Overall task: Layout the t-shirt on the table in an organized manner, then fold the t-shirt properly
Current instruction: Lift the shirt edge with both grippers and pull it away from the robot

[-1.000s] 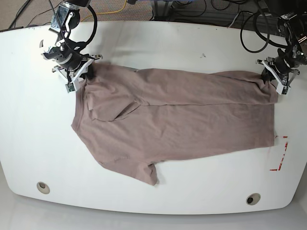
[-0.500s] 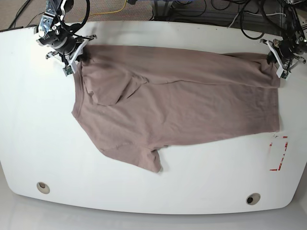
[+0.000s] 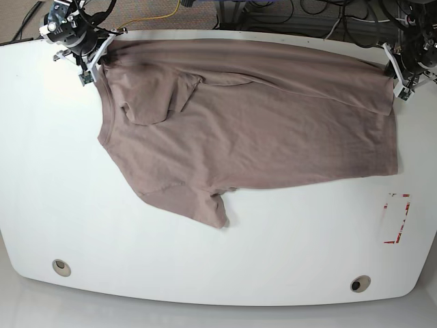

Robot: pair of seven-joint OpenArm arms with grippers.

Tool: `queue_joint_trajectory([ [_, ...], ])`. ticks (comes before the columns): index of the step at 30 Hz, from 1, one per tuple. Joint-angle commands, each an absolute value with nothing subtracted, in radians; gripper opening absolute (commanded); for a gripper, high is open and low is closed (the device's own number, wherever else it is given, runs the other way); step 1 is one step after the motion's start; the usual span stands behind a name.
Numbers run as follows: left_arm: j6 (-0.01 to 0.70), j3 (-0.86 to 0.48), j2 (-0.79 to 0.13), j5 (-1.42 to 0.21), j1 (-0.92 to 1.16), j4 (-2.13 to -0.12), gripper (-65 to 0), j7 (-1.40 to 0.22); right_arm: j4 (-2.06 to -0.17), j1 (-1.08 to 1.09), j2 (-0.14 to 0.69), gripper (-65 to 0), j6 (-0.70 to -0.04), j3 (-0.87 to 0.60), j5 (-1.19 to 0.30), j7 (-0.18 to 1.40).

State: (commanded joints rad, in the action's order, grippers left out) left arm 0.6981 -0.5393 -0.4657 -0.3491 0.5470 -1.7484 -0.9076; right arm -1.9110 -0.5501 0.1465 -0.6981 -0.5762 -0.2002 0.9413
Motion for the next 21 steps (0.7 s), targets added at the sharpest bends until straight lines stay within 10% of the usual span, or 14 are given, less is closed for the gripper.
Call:
queue_joint_trajectory([
  [12, 0.698, -0.541, -0.464, -0.352, 0.622, -1.776, -57.1, -0.908, -1.934, -0.582, 0.116, -62.6, -0.698, -0.595, -0.2, 0.937],
  [21, 0.698, -0.565, -0.463, -0.352, 0.653, -1.821, -36.0, -0.911, -1.965, -0.601, 0.107, -32.8, -0.698, -0.596, -0.2, 0.94],
])
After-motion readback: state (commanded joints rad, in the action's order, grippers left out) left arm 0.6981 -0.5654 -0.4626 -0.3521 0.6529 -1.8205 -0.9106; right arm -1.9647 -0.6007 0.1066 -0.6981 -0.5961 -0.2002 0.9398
